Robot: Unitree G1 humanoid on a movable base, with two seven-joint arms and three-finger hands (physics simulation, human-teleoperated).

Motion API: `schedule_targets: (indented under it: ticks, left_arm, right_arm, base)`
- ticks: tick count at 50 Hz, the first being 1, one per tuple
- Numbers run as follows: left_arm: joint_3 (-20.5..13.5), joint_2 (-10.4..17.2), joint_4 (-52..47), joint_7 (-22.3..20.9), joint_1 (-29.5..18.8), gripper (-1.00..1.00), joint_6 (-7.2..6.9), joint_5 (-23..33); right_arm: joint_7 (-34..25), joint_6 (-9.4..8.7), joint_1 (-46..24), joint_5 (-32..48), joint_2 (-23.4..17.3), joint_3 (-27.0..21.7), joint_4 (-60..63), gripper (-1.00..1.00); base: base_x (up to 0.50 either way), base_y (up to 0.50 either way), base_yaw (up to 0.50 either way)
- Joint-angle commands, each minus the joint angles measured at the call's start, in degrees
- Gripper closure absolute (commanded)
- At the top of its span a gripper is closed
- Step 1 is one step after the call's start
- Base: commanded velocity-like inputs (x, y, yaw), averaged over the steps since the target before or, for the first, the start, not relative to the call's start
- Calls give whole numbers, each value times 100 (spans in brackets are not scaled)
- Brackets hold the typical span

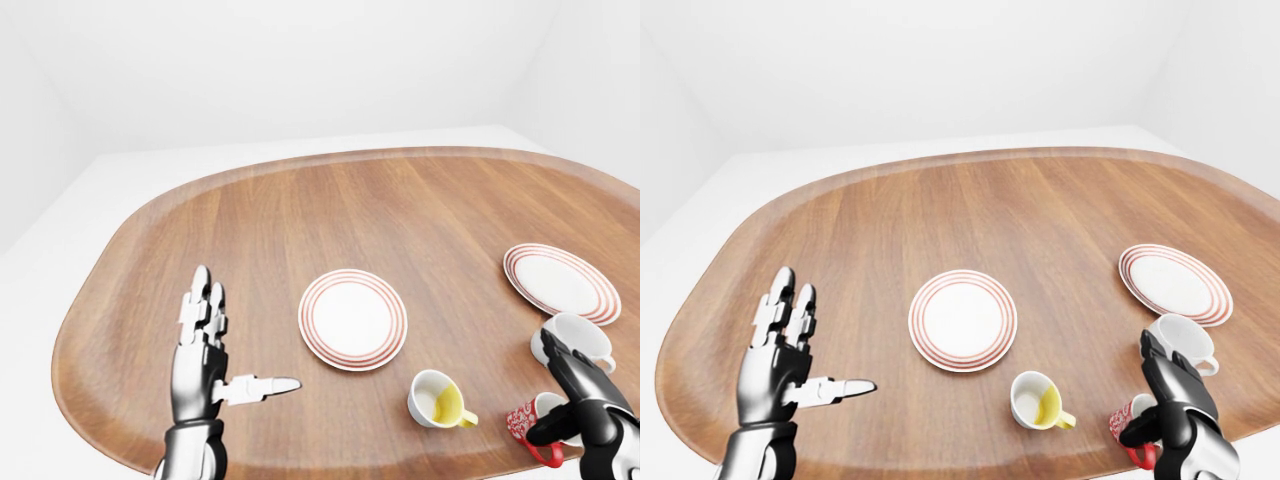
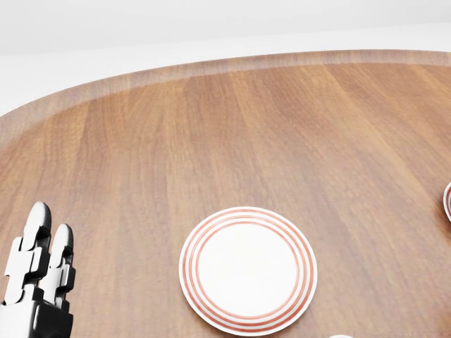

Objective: Put the red mug on the left plate.

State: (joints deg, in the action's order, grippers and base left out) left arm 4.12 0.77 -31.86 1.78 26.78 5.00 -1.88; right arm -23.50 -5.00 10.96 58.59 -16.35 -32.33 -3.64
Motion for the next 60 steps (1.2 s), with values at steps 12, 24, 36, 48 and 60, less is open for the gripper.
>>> schedule_targets:
  ticks: [12,24,36,48,60]
  left_arm:
    - [26,20,-27,16,1,-100,0,4]
    - [8,11,-22,1,-16,-100,0,1]
    - [1,9,-27,-5,-5,-100,0,-10]
    - [19,8,-7,-1,-14,-100,0,5]
    - [39,19,-1,22,-21,-100,0,19]
  right_arm:
    - [513,0,344,-592,22,-137,-797,-100]
    - [874,0,230,-978,-166,61,-1486,-100]
    - [1124,0,111,-1240,-328,373,-1712,100]
    - [1050,0,216,-1108,-229,275,-1340,100]
    - [873,0,-22,-770,-144,66,-427,100]
  base:
    - [0,0,0]
    - [0,0,0]
    - [0,0,0]
    - [0,0,0]
    - [0,0,0]
